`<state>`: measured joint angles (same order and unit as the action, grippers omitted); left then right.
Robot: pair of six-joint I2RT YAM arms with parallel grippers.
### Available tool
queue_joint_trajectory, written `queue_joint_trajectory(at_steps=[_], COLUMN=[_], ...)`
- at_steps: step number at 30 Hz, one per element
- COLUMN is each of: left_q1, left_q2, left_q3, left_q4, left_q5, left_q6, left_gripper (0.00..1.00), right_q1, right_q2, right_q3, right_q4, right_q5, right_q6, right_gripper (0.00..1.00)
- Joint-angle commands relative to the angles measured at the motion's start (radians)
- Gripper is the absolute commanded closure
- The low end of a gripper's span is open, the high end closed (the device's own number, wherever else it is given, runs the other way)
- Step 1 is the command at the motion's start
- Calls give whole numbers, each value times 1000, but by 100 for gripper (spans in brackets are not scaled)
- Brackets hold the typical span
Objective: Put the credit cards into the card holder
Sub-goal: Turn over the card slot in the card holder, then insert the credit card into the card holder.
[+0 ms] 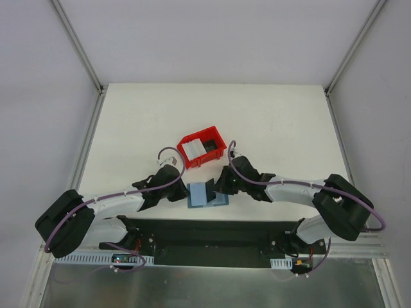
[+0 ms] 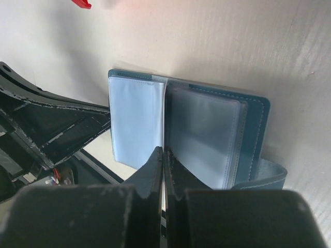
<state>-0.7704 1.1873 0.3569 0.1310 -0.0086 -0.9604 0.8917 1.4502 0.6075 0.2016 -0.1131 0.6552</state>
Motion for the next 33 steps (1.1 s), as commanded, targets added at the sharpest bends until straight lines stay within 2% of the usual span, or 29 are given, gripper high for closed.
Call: queue_joint_trajectory(at_steps=[1,5,12,25,33], left_q1=[10,8,11,11,10], left_q2=[21,23,18,21,29], left_q3=[-24,-26,-29,-21,-18], left_q4=[-30,-30,-30,-31,-30], left_q5=[-5,-5,-10,-10,-5], left_q6=[-4,-8,-6,-1,-1], left_gripper=[100,100,100,100,100], right_q1=[4,6,-5,-5,-5], right_q2=[13,-13,-103,-2,-2], right_q3=[-37,-60,-45,-57,-69], right_q4=[120,136,56,111,131], right_q5=[-20,-2,53,-8,-13], right_q6=[69,75,26,46,52], right_gripper=[100,99,99,99,100])
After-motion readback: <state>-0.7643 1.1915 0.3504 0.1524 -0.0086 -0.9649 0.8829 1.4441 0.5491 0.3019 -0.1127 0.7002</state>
